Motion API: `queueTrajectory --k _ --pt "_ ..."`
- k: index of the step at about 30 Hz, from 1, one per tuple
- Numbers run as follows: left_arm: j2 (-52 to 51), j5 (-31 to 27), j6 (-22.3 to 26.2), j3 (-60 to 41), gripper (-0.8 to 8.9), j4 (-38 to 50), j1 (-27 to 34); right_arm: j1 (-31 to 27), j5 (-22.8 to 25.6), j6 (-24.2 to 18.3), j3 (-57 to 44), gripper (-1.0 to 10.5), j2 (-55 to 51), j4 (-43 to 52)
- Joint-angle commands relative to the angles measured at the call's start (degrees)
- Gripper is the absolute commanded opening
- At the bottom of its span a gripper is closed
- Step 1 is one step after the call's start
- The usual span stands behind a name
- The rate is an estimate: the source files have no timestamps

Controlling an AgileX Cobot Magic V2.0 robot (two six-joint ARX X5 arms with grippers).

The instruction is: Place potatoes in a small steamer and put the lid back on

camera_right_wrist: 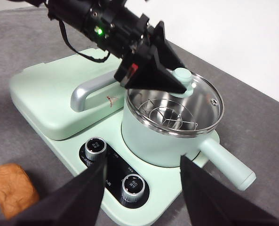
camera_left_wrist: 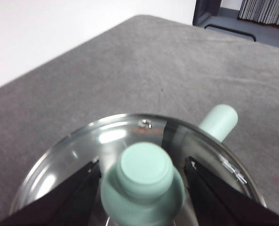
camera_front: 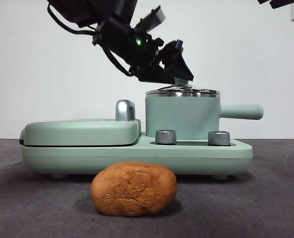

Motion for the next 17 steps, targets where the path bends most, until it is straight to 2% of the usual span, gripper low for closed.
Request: queueTrajectory --k 1,4,8,11,15,17 --pt "1.9 0.1 0.2 1.6 2.78 0.6 -0.5 0.3 0.2 0.7 1.0 2.5 0.3 0.6" --pt "2.1 0.1 0.2 1.6 2.68 0.6 -0.5 0.3 0.2 0.7 1.0 2.5 0.3 0.6" --pt "2.1 0.1 0.2 1.6 1.72 0.7 -0.7 0.3 0.2 0.7 1.0 2.5 0.3 0.5" --pt "2.1 0.1 1.3 1.6 1.65 0.8 -0.7 0.3 0.2 0.7 1.0 2.5 0.3 0.5" --pt "2.1 0.1 2.5 1.6 0.17 0.7 -0.8 0.3 0.2 0.7 1.0 2.5 0.3 0.5" --pt "2.1 0.1 3.3 1.6 0.15 0.7 -0.8 0.3 0.2 0.7 1.0 2.5 0.3 0.5"
